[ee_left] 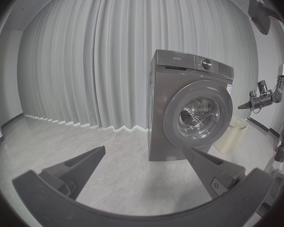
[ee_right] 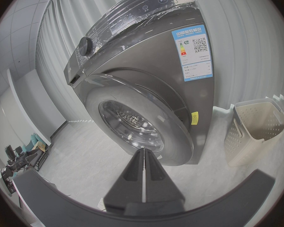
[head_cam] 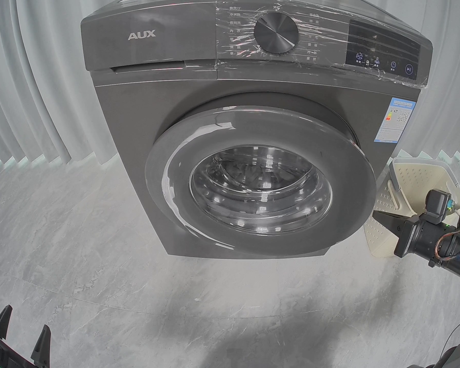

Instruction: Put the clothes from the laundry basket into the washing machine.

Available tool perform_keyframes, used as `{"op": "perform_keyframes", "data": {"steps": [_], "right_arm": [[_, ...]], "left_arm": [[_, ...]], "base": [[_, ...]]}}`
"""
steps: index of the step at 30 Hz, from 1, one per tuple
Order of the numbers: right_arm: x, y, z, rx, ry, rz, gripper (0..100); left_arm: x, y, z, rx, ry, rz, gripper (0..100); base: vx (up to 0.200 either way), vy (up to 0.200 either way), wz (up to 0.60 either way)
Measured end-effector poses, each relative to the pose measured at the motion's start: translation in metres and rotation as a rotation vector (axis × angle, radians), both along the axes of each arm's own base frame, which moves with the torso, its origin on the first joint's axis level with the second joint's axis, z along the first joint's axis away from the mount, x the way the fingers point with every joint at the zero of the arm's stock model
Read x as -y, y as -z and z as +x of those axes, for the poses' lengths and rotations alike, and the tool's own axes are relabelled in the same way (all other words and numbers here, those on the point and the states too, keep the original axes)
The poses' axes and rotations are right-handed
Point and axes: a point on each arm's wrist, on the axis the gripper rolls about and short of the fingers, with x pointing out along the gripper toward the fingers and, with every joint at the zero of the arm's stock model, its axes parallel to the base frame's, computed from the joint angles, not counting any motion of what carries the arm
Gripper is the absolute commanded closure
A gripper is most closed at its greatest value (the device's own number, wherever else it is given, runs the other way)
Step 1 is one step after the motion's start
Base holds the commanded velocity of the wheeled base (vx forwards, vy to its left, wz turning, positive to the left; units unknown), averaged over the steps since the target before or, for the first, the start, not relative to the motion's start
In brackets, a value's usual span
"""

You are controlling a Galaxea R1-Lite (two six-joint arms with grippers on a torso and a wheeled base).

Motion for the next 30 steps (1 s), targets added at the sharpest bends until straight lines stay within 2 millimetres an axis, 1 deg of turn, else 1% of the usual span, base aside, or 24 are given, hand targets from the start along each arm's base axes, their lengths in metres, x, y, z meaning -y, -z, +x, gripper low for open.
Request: {"op": "perform_keyframes", "data": {"steps": [1,7,13,22,30], "right_arm": [[-0.001,0.001,-0.001,-0.003,-0.004,-0.001,100],[-0.011,0.002,-0.006,-0.006,-0.061,-0.001,100],[-0.014,0.003,-0.008,-0.007,-0.081,-0.001,100],[-0.013,0.011,-0.013,-0.033,-0.090,-0.019,100],[-0.020,0.011,-0.018,-0.002,-0.134,-0.004,100]], "left_arm": [[0.000,0.000,0.000,0.000,0.000,0.000,0],[0.000,0.000,0.000,0.000,0.000,-0.001,0],[0.000,0.000,0.000,0.000,-0.002,-0.002,0],[0.000,0.000,0.000,0.000,-0.001,-0.001,0],[0.000,0.000,0.000,0.000,0.001,-0.002,0]], "base": [[0.000,0.000,0.00],[0.000,-0.200,0.00],[0.000,0.000,0.00],[0.000,0.000,0.00],[0.200,0.000,0.00]]}}
